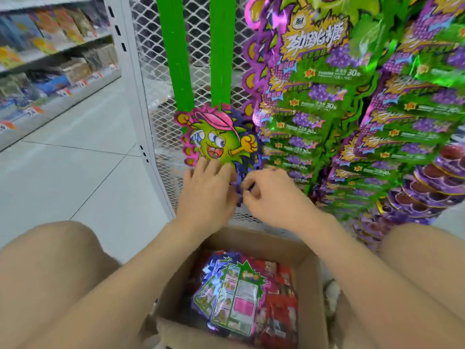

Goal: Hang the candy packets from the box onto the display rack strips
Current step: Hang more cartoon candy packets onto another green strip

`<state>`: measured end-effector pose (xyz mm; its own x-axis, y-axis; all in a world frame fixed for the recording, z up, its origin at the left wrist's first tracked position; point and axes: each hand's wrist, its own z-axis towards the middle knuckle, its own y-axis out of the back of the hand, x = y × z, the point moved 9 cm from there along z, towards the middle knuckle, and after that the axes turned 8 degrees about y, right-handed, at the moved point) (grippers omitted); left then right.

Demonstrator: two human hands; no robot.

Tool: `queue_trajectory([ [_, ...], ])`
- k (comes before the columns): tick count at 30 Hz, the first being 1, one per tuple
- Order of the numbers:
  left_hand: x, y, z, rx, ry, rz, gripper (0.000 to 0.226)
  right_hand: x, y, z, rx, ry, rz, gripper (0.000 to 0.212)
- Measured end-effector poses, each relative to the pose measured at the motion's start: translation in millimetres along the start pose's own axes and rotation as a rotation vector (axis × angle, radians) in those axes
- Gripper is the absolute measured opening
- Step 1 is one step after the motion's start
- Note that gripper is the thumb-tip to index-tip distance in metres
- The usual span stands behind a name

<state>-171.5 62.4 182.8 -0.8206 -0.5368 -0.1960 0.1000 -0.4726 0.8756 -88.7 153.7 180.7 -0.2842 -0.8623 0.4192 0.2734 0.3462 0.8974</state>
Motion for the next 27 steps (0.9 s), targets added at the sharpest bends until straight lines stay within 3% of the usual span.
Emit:
queue_trajectory([
  [3, 7.4, -113.2, -34.9, 0.615, 0.037, 0.031, 0.019, -32.0, -58.8, -23.3, 0.428, -0.037, -0.132, 0.017],
  [5, 16.8, -174.6, -68.7, 0.882, 0.063, 0.06, 0.032, -54.9, -90.4, -39.0, 0.598, -0.064, -0.185, 0.018],
  [8, 38.2, -245.6, -118.9, 1.076, 0.183, 0.097, 0.047, -89.0, -130.9, -52.8, 0.666, -0.107, -0.2, 0.016],
  [10, 45.2, -280.7, -155.3, 1.166, 0.265, 0.083, 0.044, -106.6, -148.6, -62.4, 0.688, -0.132, -0.224, 0.008],
  [11, 47.9, -297.4, -174.1, 1.206, 0.307, 0.076, 0.041, -112.7, -155.3, -67.3, 0.707, -0.135, -0.228, 0.017],
  [13, 47.4, -318.7, -203.4, 1.228, 0.399, 0.037, 0.046, -128.4, -167.5, -75.4, 0.727, -0.166, -0.215, 0.015],
  [16, 49.1, -332.9, -227.1, 1.159, 0.518, 0.082, 0.08, -150.0, -184.8, -84.7, 0.752, -0.225, -0.16, 0.024],
  [19, 54.6, -337.0, -229.3, 1.068, 0.547, 0.167, 0.099, -164.4, -193.6, -92.6, 0.769, -0.269, -0.155, 0.023],
  [22, 67.2, -337.4, -234.1, 1.023, 0.671, 0.034, 0.111, -168.8, -196.9, -97.6, 0.764, -0.289, -0.145, 0.022],
  [24, 74.6, -334.7, -233.3, 0.992, 0.823, -0.164, 0.095, -167.6, -199.1, -99.7, 0.759, -0.294, -0.136, 0.016],
  [27, 74.8, -325.2, -226.1, 0.985, 0.923, -0.316, 0.042, -157.7, -199.7, -99.7, 0.743, -0.32, -0.102, 0.008],
])
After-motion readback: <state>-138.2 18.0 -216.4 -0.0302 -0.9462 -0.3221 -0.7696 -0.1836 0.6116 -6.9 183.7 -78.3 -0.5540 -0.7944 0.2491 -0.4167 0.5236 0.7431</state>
